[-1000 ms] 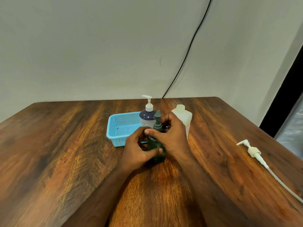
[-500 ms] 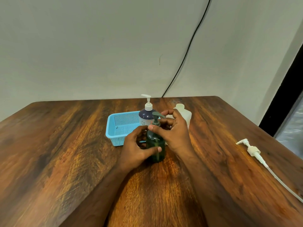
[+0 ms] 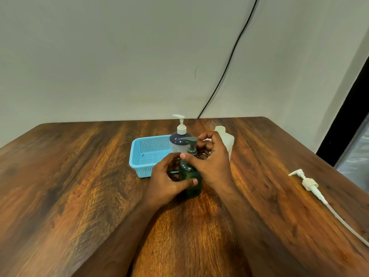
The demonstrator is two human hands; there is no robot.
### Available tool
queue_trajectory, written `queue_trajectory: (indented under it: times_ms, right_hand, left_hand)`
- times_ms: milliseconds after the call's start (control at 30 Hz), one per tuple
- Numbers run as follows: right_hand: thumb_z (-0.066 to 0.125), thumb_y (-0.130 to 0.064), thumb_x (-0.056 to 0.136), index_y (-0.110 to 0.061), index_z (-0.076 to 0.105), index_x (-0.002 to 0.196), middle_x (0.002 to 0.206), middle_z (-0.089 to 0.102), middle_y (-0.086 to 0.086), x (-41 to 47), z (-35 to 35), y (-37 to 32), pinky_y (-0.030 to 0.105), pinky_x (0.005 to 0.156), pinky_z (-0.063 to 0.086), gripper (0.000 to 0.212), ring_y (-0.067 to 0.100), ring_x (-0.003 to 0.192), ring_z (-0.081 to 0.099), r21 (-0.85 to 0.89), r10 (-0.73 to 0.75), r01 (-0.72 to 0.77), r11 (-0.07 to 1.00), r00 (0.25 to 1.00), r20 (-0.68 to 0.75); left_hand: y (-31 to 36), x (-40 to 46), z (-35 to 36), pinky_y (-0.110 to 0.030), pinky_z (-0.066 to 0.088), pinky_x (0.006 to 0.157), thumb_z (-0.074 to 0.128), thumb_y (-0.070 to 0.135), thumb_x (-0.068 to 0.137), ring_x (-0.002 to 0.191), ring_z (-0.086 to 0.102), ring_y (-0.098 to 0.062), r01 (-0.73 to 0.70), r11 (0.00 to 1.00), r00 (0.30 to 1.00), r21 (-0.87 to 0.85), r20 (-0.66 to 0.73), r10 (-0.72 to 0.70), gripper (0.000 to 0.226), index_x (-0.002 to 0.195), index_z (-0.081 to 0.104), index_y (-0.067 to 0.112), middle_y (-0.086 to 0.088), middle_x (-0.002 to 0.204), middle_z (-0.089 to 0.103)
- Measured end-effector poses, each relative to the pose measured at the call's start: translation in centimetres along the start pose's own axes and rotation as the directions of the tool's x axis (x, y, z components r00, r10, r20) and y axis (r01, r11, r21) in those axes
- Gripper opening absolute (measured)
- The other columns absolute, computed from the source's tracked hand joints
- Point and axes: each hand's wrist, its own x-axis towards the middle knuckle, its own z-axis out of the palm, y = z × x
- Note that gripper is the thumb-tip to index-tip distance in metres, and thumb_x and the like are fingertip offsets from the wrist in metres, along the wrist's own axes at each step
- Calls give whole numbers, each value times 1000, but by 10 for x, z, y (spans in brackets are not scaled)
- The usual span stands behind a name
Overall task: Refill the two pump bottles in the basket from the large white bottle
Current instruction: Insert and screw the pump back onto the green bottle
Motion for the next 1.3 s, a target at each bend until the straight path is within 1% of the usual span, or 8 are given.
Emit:
queue_trajectory:
  times_ms: [100, 267, 467, 567, 700, 1000, 1167, 1300]
  right_hand:
    - [89, -26, 71, -30, 46, 117, 104, 64, -15, -3, 1, -2, 21, 87, 55, 63, -1, 101, 62, -30, 18, -17, 999, 999, 37]
    - [70, -6, 85, -34, 49, 115, 111, 74, -1, -2, -1, 1, 43, 90, 58, 46, 12, 103, 70, 69, -6, -1, 998, 994, 105]
    - [90, -18, 70, -29, 43, 114, 97, 67, -11, -3, 2, -2, 13, 77, 55, 65, -3, 93, 65, -30, -2, 1, 1000, 999, -36]
    - [87, -22, 74, -32, 41, 123, 112, 65, -11, -4, 2, -1, 22, 91, 55, 68, 2, 107, 63, -17, 18, -17, 1000, 999, 29]
    - [70, -5, 87, -30, 50, 127, 117, 72, -6, -1, 1, 2, 44, 97, 55, 51, 9, 113, 66, 46, 23, -31, 998, 986, 164]
    - [93, -19, 64, -28, 56, 114, 100, 75, -7, -2, -1, -1, 29, 82, 61, 63, 3, 91, 72, 42, 65, -64, 997, 998, -17]
    - [71, -15, 91, -26, 60, 124, 116, 73, -4, -1, -3, -1, 40, 98, 55, 37, 8, 110, 67, 161, 71, -112, 981, 968, 241]
    - [55, -7, 99, -12, 66, 124, 122, 71, 2, 1, -10, -2, 41, 106, 49, 28, 13, 119, 64, 258, 68, -181, 949, 917, 392]
  left_hand:
    - [0, -1, 0, -19, 54, 91, 92, 16, 69, 115, 60, 3, 0, 1000, 1000, 1, -1, 0, 68, 122, 57, 39, 25, 120, 64]
    - [-1, 0, 0, -20, 54, 92, 93, 19, 67, 113, 63, 0, 13, 1000, 1000, 4, -3, -13, 66, 120, 57, 38, 21, 118, 67]
    - [-1, 1, 0, -18, 53, 89, 92, 14, 68, 114, 62, 1, 9, 1000, 1000, 7, -7, -9, 68, 120, 57, 39, 23, 118, 66]
    - [0, 0, 1, -12, 51, 87, 92, 15, 68, 113, 59, 7, 8, 1000, 1000, 2, -4, -8, 67, 119, 56, 40, 29, 117, 64]
    - [-3, 2, 0, -30, 55, 96, 90, 29, 65, 116, 63, -5, 16, 1000, 1000, -23, 2, -16, 71, 127, 59, 26, 13, 121, 68]
    - [-6, 2, -1, -41, 57, 95, 90, 25, 66, 118, 63, -9, 17, 999, 1000, -38, 18, -16, 67, 126, 60, 29, 12, 122, 68]
    - [-7, 4, -6, -31, 56, 93, 86, 10, 68, 118, 66, -16, 62, 986, 996, -156, 79, -51, 68, 131, 60, 16, 0, 123, 70]
    - [-9, 5, -17, -45, 51, 101, 78, 14, 71, 121, 62, -32, 145, 949, 974, -280, 207, -88, 61, 129, 60, 7, -15, 125, 67]
